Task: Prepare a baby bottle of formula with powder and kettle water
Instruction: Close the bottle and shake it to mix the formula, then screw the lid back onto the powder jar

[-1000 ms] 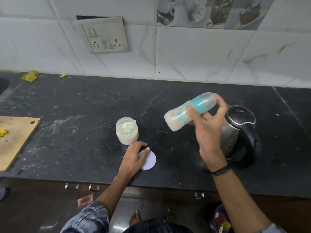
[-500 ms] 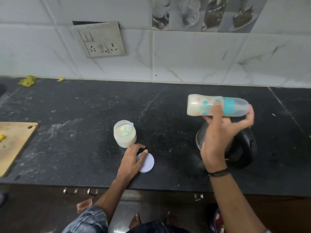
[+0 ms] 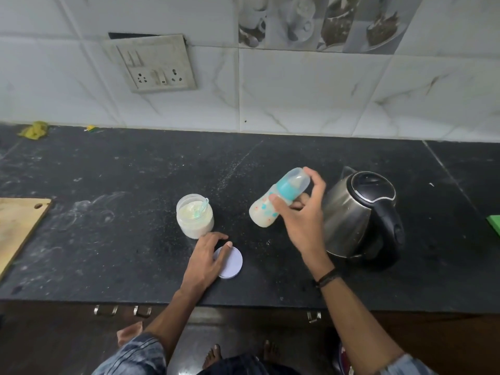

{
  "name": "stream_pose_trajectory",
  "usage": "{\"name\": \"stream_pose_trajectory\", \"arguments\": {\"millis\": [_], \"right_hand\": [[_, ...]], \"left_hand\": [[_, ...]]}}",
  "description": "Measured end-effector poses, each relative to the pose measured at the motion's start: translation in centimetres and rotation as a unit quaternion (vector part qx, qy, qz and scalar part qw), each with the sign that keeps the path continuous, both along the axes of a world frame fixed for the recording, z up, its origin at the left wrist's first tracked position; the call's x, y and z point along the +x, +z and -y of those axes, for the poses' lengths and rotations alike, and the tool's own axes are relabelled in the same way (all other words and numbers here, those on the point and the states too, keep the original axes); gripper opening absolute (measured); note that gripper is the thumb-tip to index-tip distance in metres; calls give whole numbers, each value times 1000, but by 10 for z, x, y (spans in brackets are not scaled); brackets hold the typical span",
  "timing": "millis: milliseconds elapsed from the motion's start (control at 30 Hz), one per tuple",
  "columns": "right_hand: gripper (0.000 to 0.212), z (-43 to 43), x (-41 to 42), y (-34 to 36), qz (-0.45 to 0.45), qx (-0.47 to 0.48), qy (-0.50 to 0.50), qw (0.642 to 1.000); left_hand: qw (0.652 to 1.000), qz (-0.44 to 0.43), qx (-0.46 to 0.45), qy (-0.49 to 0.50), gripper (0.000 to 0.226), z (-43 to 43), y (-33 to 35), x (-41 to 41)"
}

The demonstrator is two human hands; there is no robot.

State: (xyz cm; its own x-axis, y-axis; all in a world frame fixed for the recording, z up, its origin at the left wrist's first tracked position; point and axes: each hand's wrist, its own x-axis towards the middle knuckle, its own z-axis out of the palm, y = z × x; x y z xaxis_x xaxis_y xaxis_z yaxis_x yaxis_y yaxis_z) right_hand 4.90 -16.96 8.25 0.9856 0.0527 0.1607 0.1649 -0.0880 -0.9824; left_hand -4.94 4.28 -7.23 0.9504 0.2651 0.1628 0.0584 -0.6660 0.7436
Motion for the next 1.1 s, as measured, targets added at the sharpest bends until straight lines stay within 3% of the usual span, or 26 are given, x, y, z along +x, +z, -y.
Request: {"name": "stream_pose_trajectory", "arguments": {"millis": [133,267,433,567,833,1100], "right_hand": [[83,-13,-1,-24,42,-150,14,988],[89,-17,5,-49,49,-201,44,977],[90,-18,11,-72,50,-255,67,963],[90,-21,15,-82,35,-270,73,959],[88,-16,14,-93,19,-275,74,958],[104,-10,-3,-99,-19,-200,26,979]], "left_hand": [[1000,-5,-2,-1,32,1,1,0],[1000,-9,-1,-1,24,1,2,1],[1000,-13,-4,-3,37,1,5,1],[1000,-18,-6,-2,30,1,5,0],[1000,-25,-2,-1,40,3,8,-1],[1000,-28,-11,-4,38,4,12,-3]]}}
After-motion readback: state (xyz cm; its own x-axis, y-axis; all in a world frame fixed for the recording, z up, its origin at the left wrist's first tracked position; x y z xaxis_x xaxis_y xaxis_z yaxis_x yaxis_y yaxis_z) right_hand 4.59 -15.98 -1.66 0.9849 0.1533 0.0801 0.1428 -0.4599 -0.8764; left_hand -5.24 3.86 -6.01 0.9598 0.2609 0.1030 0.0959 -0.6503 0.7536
